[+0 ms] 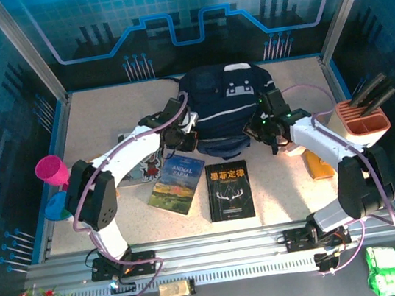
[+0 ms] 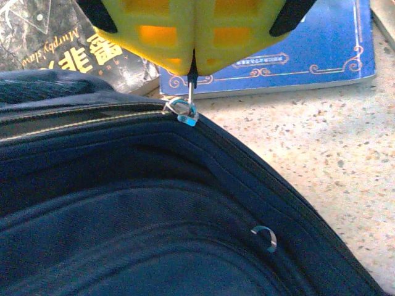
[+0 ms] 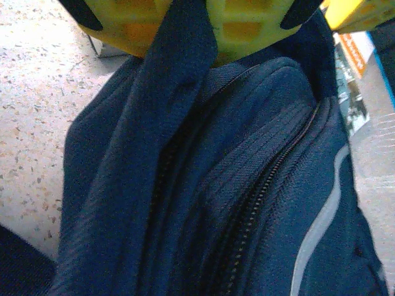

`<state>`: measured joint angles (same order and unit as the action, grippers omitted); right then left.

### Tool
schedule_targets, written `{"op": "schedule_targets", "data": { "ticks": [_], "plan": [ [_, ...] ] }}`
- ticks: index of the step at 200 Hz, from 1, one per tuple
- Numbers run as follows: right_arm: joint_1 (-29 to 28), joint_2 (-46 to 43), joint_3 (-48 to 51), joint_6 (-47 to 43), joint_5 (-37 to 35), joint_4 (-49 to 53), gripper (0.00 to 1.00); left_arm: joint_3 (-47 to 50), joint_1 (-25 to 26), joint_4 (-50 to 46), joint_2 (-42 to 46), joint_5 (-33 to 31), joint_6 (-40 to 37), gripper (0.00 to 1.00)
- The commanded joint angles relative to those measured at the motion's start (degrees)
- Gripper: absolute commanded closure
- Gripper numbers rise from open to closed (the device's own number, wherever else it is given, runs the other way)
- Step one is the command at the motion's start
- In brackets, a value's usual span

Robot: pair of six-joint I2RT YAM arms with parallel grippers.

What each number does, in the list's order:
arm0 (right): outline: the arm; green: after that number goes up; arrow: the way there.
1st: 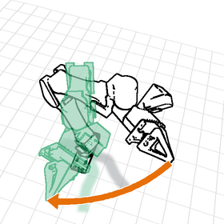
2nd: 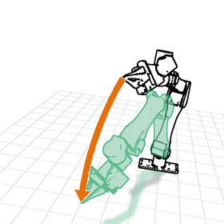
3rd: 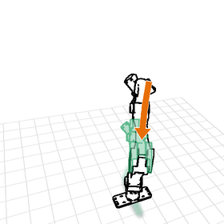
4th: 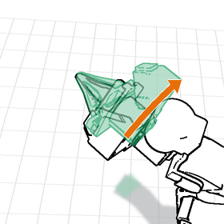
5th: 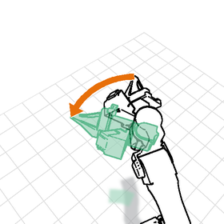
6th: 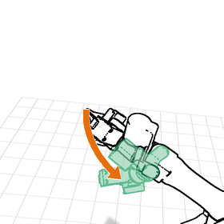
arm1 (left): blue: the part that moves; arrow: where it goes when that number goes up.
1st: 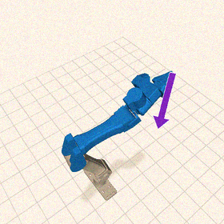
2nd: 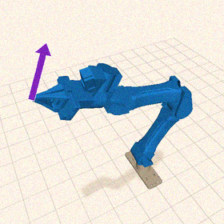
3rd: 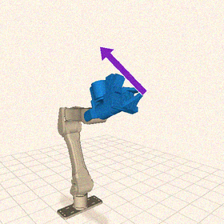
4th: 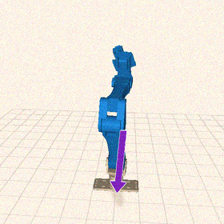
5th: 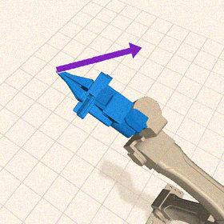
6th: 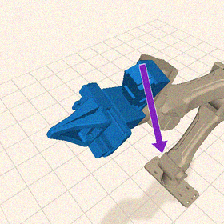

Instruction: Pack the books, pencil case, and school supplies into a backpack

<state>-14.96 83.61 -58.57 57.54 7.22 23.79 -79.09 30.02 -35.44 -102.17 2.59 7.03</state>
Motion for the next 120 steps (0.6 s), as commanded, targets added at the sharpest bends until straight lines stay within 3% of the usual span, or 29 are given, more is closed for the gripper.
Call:
{"op": "schedule_targets", "data": {
  "ticks": [1,58,84,101,120],
  "plan": [
    [3.8,-2.7,-3.8,-5.9,3.6,-0.4,0.90,1.9,-2.6,-2.7,0.7,-1.8,-1.1,1.00],
    [10.6,1.4,-3.7,-12.8,10.1,-0.6,0.89,0.6,-3.3,0.7,-3.2,0.8,-2.2,1.00],
    [12.0,5.0,-3.5,-13.7,9.9,-1.3,0.87,-0.4,-3.3,2.0,-5.3,3.4,-1.2,1.00],
    [12.2,6.0,-2.2,-12.8,8.6,-2.2,0.81,-0.7,-3.0,3.4,-6.1,5.9,0.1,1.00],
    [12.2,5.3,-0.4,-10.7,6.6,-2.9,0.66,-1.0,-1.9,4.7,-6.9,8.2,1.1,1.00]
  ]
}}
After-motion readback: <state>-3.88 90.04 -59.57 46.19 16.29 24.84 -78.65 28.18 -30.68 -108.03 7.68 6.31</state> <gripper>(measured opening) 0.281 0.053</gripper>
